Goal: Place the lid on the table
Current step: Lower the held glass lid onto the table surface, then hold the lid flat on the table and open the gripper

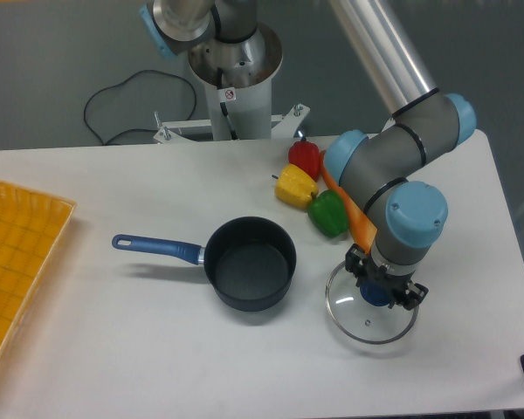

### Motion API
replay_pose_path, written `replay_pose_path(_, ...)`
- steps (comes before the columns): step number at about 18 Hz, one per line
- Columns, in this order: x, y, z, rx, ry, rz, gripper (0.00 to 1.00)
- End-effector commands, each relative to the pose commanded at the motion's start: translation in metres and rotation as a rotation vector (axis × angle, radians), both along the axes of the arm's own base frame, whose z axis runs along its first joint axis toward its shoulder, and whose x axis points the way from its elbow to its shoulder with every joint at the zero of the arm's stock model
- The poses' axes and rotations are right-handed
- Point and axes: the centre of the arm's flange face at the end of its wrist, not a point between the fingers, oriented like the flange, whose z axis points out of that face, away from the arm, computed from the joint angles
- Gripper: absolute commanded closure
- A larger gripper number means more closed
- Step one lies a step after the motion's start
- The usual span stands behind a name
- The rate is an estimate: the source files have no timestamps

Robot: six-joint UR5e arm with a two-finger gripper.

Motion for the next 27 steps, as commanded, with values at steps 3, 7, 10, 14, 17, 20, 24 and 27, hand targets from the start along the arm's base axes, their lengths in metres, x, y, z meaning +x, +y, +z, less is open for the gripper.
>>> replay_pose_path(3, 0.004, 0.007, -0.004, 0.002, 0.0, 0.006, 0.6)
replay_pose_path(7, 0.01, 0.013, -0.006, 0.0, -0.004, -0.002, 0.6)
replay_pose_path(10, 0.011, 0.014, -0.009, -0.002, -0.007, 0.009, 0.6)
replay_pose_path(14, 0.014, 0.021, -0.009, 0.005, 0.004, 0.0, 0.6)
replay_pose_path(17, 0.015, 0.022, -0.014, 0.005, 0.0, 0.005, 0.6)
replay_pose_path(20, 0.015, 0.022, -0.015, 0.004, -0.001, 0.005, 0.6)
replay_pose_path(24, 0.015, 0.022, -0.018, 0.004, -0.007, 0.005, 0.6)
replay_pose_path(27, 0.016, 0.023, -0.02, 0.014, -0.017, 0.007, 0.6)
